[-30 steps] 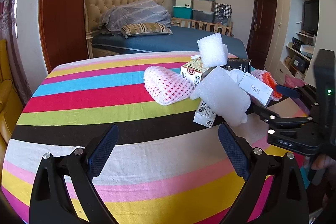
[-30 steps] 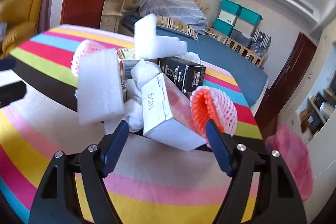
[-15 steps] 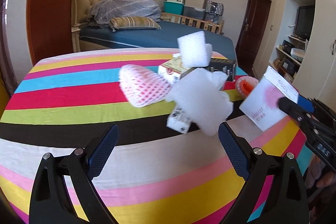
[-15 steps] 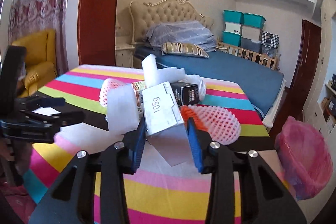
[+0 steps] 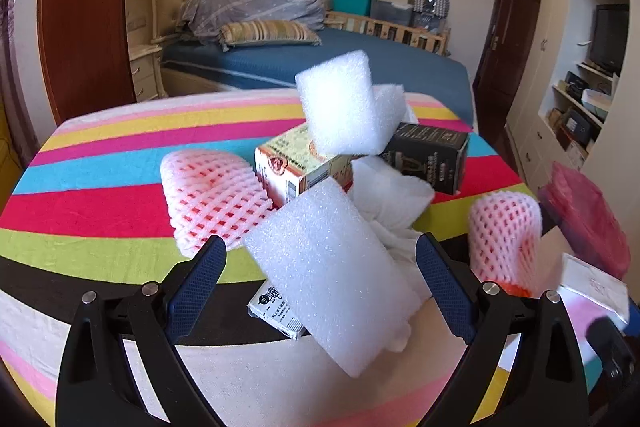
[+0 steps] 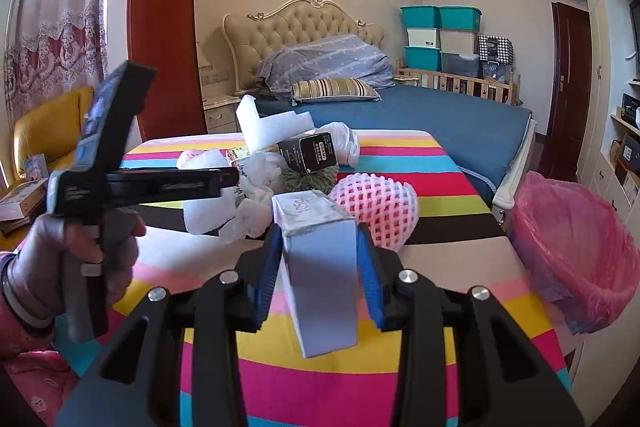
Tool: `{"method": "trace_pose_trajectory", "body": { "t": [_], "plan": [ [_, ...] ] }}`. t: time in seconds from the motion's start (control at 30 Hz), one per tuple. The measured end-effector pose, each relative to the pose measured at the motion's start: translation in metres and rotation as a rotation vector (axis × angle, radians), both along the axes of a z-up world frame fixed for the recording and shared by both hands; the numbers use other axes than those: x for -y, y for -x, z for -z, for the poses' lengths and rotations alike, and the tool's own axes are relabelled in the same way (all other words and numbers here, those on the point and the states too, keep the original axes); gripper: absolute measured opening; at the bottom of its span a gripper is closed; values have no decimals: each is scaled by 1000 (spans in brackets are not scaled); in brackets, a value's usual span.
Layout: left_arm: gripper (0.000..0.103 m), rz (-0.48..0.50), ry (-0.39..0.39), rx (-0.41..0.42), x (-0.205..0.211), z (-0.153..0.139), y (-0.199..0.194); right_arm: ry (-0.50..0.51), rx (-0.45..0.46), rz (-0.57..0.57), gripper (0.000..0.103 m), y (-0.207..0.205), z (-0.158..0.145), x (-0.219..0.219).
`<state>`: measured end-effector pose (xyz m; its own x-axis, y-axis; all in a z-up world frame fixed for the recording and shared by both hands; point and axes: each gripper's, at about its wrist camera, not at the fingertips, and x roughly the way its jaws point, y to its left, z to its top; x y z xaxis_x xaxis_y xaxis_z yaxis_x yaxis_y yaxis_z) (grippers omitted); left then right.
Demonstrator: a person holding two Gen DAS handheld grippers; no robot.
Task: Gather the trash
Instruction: 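Carry the foam block and white box toward the pink wastebasket with both tools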
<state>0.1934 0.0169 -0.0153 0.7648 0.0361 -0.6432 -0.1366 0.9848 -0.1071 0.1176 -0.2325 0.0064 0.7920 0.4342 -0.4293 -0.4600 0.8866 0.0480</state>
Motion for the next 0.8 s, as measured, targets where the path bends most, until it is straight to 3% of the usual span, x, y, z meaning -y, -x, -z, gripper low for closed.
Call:
{"method": "trace_pose_trajectory", "body": {
  "t": [0.2,0.4,0.47,0.67,0.8],
  "plan": [
    [88,-33,15,2,-18,8,28,-2,1,-14,37,5,3,-4],
    [67,-6,80,10,-37,14,33,3,0,-23,37,6,3,-12],
    [47,28,81,12,-33,14,32,6,0,-23,37,7,4,-15],
    [47,118,24,102,-12,-2,53,2,-1,-15,36,7,4,-14],
    [48,146,25,162,-7,-15,72,-21,7,4,36,9,2,-10]
  ]
}}
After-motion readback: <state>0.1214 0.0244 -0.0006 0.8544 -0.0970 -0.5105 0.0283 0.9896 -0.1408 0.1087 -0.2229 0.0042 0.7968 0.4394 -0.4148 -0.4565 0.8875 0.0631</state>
